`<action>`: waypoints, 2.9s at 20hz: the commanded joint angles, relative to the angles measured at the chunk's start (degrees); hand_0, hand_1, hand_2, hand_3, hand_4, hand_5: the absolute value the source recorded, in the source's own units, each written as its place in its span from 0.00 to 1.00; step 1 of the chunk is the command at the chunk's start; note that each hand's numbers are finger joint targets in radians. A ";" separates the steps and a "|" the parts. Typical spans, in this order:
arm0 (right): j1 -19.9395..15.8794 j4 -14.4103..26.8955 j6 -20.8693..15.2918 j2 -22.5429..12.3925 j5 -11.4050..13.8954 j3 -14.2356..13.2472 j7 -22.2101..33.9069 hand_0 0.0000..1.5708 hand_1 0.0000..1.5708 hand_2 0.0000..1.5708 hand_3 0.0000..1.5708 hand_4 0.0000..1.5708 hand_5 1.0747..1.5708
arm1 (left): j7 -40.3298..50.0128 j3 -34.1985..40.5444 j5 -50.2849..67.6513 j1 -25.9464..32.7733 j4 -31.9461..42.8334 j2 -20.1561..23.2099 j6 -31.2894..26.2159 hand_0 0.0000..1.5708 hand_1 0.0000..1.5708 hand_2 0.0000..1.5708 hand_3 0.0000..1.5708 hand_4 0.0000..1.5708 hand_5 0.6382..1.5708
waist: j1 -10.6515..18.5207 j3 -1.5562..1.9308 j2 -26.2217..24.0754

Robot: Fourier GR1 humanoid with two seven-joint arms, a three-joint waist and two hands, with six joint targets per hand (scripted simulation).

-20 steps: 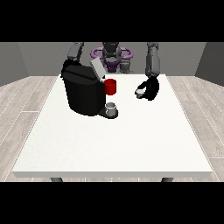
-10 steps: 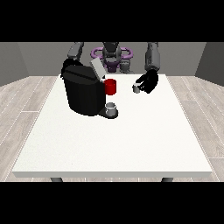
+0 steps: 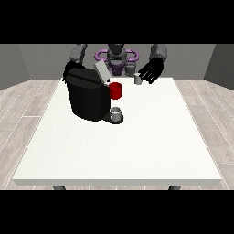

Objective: Insert the coffee pod into the coffee machine and close the lid

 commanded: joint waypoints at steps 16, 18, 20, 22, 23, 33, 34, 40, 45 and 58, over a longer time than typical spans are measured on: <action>-5.37 -6.16 -0.32 0.96 0.91 4.79 0.44 0.00 0.00 0.00 0.00 0.31 1.00 | 3.37 7.34 0.81 -14.20 2.21 6.30 -1.01 0.80 0.80 0.82 0.78 0.30 1.00 | -8.37 -0.01 8.17; -4.39 -5.16 -0.50 0.00 1.13 3.96 1.06 0.00 0.00 0.00 0.00 0.31 1.00 | 3.11 6.31 0.59 -14.04 1.22 5.62 -2.80 0.80 0.80 0.84 0.80 0.31 1.00 | -6.99 0.00 5.71; -3.91 -5.80 -0.77 0.59 0.73 3.95 1.40 0.00 0.00 0.00 0.00 0.32 1.00 | 5.12 6.46 0.44 -15.42 1.58 4.80 -2.37 0.82 0.82 0.85 0.81 0.33 1.00 | -8.48 0.00 5.36; -3.32 -7.00 1.34 -0.78 -0.55 3.27 0.98 0.00 0.00 0.00 0.00 0.32 1.00 | 4.04 6.58 -0.43 -14.31 2.44 5.43 -0.58 0.82 0.82 0.85 0.80 0.33 1.00 | -9.53 0.00 7.22; -5.10 -7.73 -0.43 -0.13 0.11 3.15 1.10 0.00 0.00 0.00 0.00 0.33 1.00 | 3.88 7.85 0.13 -17.22 3.31 9.34 -3.57 0.80 0.80 0.84 0.79 0.32 1.00 | -9.68 0.00 8.59; -6.43 -9.19 -2.89 0.93 1.66 3.88 1.81 0.00 0.00 0.00 0.00 0.34 1.00 | 3.42 7.87 -0.37 -18.22 4.84 6.72 -2.09 0.83 0.83 0.84 0.78 0.32 1.00 | -9.78 -0.01 11.07; -5.54 -8.30 -0.07 -1.53 -0.61 1.71 2.19 0.00 0.00 0.00 0.00 0.33 1.00 | 4.37 6.60 -1.17 -16.83 4.07 4.90 -1.70 0.84 0.84 0.85 0.79 0.32 1.00 | -9.40 0.01 8.82; -5.06 -8.56 -1.46 -0.38 0.86 3.05 2.67 0.00 0.00 0.00 0.00 0.34 1.00 | 4.57 6.22 -2.12 -18.48 4.40 4.78 -1.64 0.77 0.77 0.80 0.76 0.32 1.00 | -9.74 0.00 9.38; -6.49 -7.34 -1.51 -0.71 -0.22 1.33 1.24 0.00 0.00 0.00 0.00 0.33 1.00 | 3.69 6.56 -2.30 -19.97 4.25 6.03 -2.47 0.77 0.77 0.81 0.76 0.32 1.00 | -9.11 0.00 10.92; -3.86 -8.05 -0.86 -0.37 -0.57 1.32 -2.48 0.00 0.00 0.00 0.00 0.29 1.00 | 3.89 6.64 -3.29 -17.98 5.92 4.49 -1.08 0.78 0.78 0.81 0.75 0.31 1.00 | -9.85 0.01 11.61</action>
